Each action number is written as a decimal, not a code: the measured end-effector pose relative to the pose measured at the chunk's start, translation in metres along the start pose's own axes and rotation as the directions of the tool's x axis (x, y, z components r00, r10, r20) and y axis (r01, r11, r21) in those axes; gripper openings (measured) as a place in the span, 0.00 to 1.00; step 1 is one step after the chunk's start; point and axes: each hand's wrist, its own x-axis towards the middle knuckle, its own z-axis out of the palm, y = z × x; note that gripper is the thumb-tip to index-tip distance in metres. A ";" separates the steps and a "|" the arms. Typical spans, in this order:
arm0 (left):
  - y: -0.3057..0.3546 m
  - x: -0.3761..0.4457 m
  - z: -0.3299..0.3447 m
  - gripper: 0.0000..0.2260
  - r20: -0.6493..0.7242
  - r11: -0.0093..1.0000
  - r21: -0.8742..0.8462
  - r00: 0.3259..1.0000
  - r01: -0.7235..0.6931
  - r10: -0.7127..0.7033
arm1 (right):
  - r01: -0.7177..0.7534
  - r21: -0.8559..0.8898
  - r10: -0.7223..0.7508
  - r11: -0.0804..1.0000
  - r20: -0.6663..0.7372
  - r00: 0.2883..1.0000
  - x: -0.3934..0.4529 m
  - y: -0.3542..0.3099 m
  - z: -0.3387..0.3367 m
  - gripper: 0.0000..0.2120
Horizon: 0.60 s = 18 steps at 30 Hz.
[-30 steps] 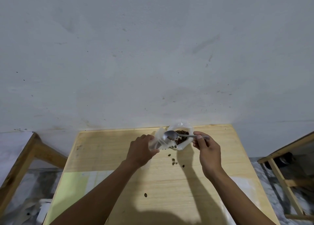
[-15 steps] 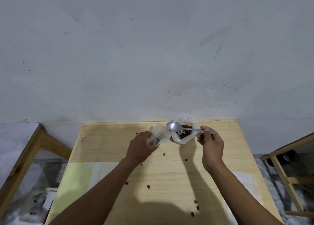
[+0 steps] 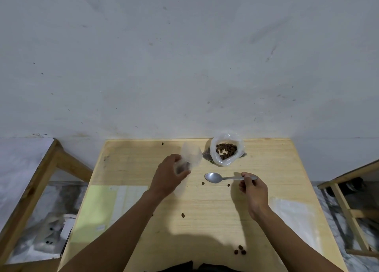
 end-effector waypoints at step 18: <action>0.022 -0.004 0.009 0.24 -0.004 0.993 0.070 0.995 -0.098 0.099 | 0.053 -0.130 -0.040 0.990 0.095 0.995 0.005 -0.024 0.007 0.12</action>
